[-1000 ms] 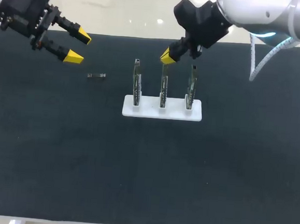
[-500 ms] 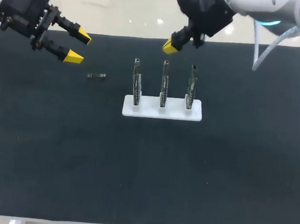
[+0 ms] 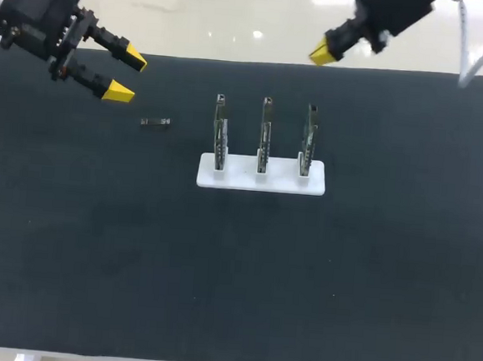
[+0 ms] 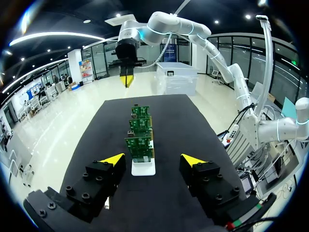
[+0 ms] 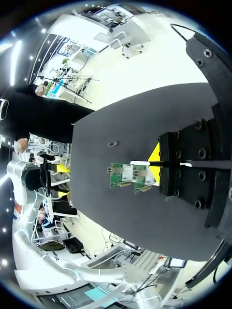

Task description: Pick up the optical module with the left hand, and insert it into the network port with the right hand.

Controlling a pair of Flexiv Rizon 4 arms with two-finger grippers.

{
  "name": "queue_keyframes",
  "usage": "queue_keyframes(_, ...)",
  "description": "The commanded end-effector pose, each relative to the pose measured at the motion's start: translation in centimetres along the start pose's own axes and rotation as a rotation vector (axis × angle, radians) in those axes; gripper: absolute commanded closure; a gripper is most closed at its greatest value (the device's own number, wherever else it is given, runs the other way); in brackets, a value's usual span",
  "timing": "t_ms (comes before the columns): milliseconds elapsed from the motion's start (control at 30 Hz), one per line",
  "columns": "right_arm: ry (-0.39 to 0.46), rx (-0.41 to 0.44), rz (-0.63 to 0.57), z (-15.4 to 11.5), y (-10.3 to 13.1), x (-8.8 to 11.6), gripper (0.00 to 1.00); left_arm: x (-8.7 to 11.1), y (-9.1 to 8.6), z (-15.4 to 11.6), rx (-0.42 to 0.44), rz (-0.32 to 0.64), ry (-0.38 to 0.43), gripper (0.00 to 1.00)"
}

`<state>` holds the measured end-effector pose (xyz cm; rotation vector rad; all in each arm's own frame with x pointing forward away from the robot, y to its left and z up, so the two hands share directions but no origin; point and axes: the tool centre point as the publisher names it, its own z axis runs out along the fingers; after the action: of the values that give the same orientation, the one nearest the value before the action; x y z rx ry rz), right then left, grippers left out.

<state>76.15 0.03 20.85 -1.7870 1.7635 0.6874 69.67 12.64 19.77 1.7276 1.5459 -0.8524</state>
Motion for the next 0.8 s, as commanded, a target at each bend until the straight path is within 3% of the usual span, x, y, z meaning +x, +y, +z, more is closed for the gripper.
queue_keyframes(33, -0.030, 0.002, -0.011, -2.4, 0.3, 2.0, 1.00, 0.0, -0.1, 0.0, -0.004, -0.001, 0.003, 0.00)
queue_keyframes(300, -0.040, -0.001, -0.026, -5.6, 0.5, 5.7, 1.00, 0.0, -0.1, 0.0, -0.004, -0.001, 0.003, 0.00)
queue_keyframes(567, -0.023, -0.033, -0.025, -7.3, 1.0, 8.0, 1.00, 0.0, -0.1, 0.0, -0.004, -0.001, 0.003, 0.00)
queue_keyframes(600, -0.023, -0.030, -0.027, -7.4, 1.0, 8.0, 0.65, 0.0, -0.1, 0.0, -0.004, -0.001, 0.003, 0.00)
queue_keyframes(633, -0.023, -0.030, -0.027, -7.4, 1.0, 8.0, 0.00, 0.0, -0.1, 0.0, -0.004, -0.001, 0.003, 0.00)
queue_keyframes(800, -0.023, -0.030, -0.027, -7.4, 1.0, 8.0, 0.00, 0.0, -0.1, 0.0, -0.004, -0.001, 0.003, 0.00)
